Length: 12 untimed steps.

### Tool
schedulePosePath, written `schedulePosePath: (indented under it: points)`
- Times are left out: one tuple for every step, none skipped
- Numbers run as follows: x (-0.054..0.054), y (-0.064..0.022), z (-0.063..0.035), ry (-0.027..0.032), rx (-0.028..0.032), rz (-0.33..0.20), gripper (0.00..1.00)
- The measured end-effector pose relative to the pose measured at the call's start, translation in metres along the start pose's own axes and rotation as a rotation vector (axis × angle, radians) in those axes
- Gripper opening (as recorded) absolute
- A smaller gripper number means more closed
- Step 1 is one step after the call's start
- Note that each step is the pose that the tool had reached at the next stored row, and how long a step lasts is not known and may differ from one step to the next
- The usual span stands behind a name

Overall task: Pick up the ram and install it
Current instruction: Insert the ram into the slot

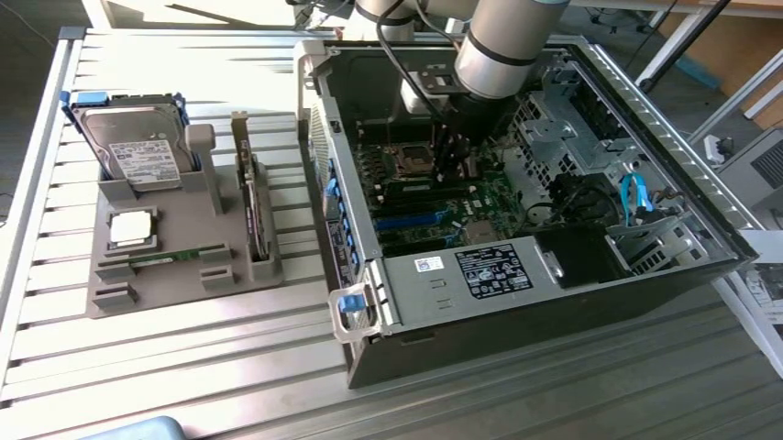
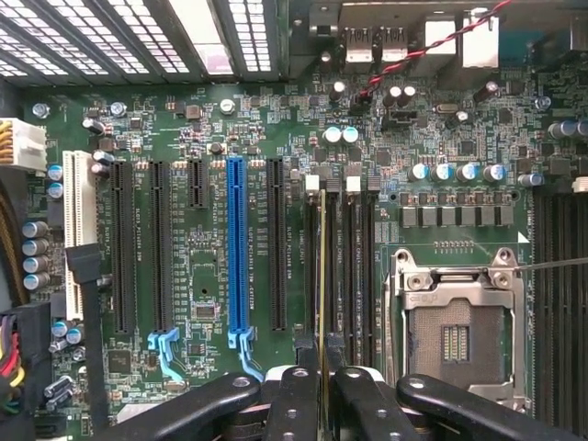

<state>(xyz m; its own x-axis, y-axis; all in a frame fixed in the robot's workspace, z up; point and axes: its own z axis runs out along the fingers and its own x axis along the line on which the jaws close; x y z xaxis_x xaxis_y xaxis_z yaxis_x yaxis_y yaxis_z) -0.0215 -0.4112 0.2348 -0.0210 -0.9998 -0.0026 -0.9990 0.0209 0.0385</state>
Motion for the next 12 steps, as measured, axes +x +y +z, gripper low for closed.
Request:
schedulePosePath:
  points:
    - [-0.0003,0.0000,0.0004,0.0007,0.0000,0.000,0.14]
    - [-0.0006,0.0000,0.0010,0.0014,0.0000,0.000,0.14]
    - [-0.0010,0.0000,0.0014,0.0020,0.0000,0.000,0.14]
    - [-0.0013,-0.0001,0.0019,0.0024,-0.0001,0.000,0.14]
    - [-0.0016,0.0000,0.0024,0.0029,0.0000,0.000,0.14]
    - [-0.0020,0.0000,0.0029,0.0035,0.0000,0.000,0.14]
    - [-0.0024,-0.0001,0.0034,0.0039,0.0001,0.000,0.14]
    - [-0.0029,-0.0001,0.0039,0.0046,0.0002,0.000,0.14]
    - [-0.0037,-0.0001,0.0043,0.0081,0.0002,0.000,0.14]
    - [-0.0042,-0.0001,0.0043,0.0108,0.0002,0.000,0.14]
    - [-0.0045,-0.0001,0.0043,0.0126,0.0003,0.000,0.14]
    - [-0.0046,-0.0001,0.0044,0.0145,0.0004,0.000,0.14]
